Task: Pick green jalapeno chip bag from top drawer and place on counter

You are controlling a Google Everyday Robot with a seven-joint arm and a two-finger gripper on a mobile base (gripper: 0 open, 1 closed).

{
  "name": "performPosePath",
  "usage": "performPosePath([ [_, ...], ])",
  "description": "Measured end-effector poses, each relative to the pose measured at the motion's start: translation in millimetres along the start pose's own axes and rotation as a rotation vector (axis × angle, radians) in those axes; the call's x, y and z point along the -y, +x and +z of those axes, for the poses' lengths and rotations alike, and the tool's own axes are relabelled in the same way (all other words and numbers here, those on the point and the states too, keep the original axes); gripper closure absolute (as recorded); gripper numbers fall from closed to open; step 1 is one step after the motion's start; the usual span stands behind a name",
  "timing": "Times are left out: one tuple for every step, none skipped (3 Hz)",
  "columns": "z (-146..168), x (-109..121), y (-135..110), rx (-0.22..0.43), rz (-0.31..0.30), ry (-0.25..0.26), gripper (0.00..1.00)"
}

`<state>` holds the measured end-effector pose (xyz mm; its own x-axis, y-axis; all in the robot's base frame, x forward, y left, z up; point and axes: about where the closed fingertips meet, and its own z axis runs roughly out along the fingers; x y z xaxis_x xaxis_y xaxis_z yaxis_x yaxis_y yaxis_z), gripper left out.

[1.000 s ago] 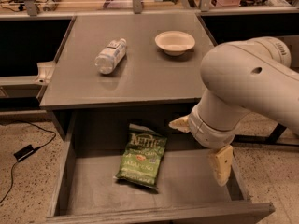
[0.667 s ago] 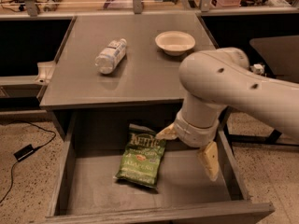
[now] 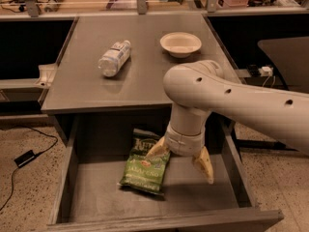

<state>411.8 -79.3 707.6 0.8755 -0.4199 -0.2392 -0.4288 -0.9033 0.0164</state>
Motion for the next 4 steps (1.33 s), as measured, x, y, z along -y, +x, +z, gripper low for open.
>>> performPosePath([
  [0, 9, 3, -0.055, -0.015, 0.010, 0.00],
  [6, 33, 17, -0.198, -0.079, 0.016, 0.00],
  [21, 58, 46, -0.296, -0.131, -0.010, 0.00],
  [47, 84, 79, -0.250, -0.195, 0.065, 0.03],
])
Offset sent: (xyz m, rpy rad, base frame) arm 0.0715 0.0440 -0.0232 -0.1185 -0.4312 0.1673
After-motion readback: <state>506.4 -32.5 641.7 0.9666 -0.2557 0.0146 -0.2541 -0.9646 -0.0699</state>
